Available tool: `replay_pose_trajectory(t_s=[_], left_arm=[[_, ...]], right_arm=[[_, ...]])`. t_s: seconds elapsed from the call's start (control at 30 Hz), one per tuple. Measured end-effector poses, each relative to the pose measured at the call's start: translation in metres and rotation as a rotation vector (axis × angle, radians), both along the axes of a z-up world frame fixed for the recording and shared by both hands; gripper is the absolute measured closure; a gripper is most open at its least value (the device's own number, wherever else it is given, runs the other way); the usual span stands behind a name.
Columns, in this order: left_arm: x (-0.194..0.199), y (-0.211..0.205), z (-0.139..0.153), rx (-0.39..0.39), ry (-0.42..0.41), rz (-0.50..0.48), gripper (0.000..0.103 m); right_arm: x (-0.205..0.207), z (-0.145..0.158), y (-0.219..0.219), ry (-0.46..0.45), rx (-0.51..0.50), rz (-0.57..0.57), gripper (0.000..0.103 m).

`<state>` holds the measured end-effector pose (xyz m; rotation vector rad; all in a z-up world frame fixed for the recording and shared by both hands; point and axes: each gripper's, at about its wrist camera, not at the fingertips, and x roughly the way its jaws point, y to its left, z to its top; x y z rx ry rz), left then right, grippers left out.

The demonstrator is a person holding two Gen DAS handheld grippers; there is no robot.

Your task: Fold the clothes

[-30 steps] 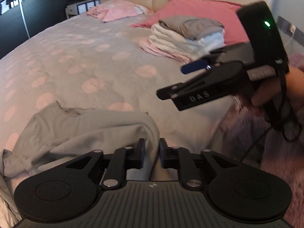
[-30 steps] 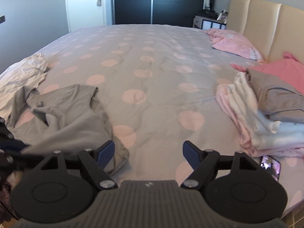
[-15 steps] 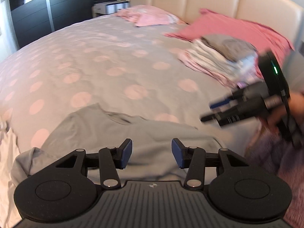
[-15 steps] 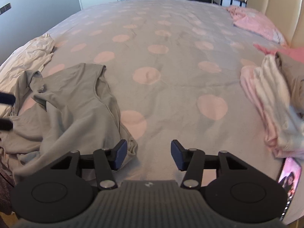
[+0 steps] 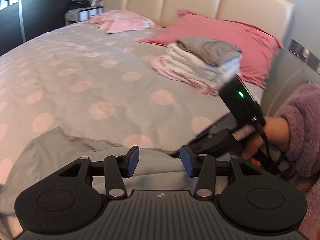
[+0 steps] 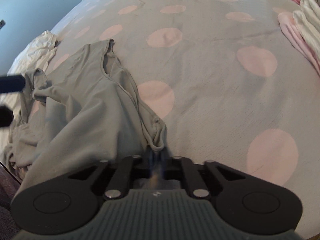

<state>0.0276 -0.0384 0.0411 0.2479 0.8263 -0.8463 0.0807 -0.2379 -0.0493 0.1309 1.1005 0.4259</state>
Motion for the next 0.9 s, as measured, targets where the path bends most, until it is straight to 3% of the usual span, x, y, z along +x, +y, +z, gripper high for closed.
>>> replay_pose_trajectory(t_s=[0.2,0.4,0.63,0.9], left_arm=[[-0.019,-0.014,-0.011,0.047,0.007,-0.089,0.06],[-0.03,0.0,-0.016,0.091,0.016,-0.032,0.058],[-0.043,0.047,-0.02,0.167,0.016,0.166,0.058],[-0.051,0.106,-0.018,0.223,0.026,0.456,0.058]], right_arm=[[-0.004,0.026,-0.006,-0.033,0.109,-0.01,0.099],[-0.01,0.061,0.013,-0.08,0.239,0.059,0.099],[-0.023,0.08,0.061,-0.09,0.317,0.204,0.099],[-0.042,0.076,0.126,-0.017,0.378,0.386,0.099]])
